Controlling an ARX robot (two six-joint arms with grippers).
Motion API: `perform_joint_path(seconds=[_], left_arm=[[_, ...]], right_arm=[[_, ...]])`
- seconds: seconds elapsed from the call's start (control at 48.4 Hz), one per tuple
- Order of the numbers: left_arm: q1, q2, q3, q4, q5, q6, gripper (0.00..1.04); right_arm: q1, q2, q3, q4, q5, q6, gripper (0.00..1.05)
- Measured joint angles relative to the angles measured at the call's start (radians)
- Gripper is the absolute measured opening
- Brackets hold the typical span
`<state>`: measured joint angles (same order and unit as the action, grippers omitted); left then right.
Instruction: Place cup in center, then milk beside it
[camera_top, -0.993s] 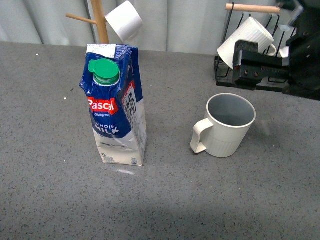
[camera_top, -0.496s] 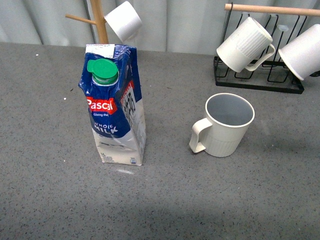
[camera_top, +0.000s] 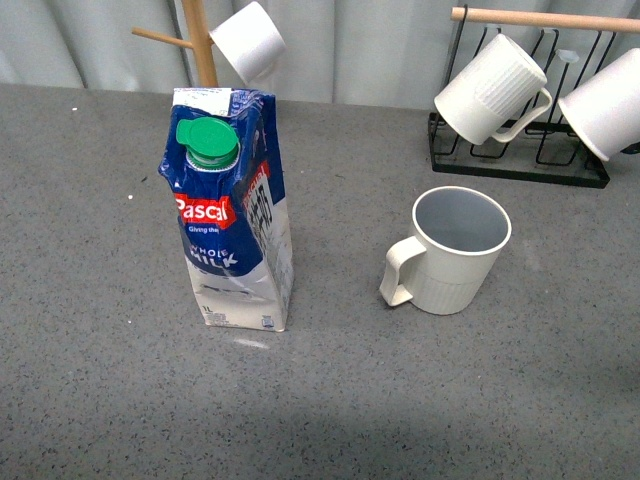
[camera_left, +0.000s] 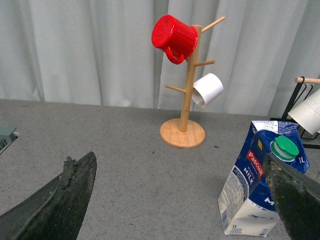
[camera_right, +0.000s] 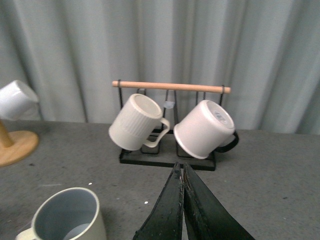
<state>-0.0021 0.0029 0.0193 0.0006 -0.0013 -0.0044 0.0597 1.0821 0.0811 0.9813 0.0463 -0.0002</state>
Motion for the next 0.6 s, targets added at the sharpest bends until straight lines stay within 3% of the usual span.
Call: perform_joint_path(seconds=[0.103, 0.6], left_arm=[[0.000, 0.000, 0.000, 0.000, 0.000, 0.000, 0.98], [0.000, 0.000, 0.000, 0.000, 0.001, 0.000, 0.98]], right_arm=[[-0.055, -0.109, -0.027, -0.079, -0.040, 0.000, 0.01], [-0.057, -0.520, -0.076, -0.429, -0.045, 0.000, 0.01]])
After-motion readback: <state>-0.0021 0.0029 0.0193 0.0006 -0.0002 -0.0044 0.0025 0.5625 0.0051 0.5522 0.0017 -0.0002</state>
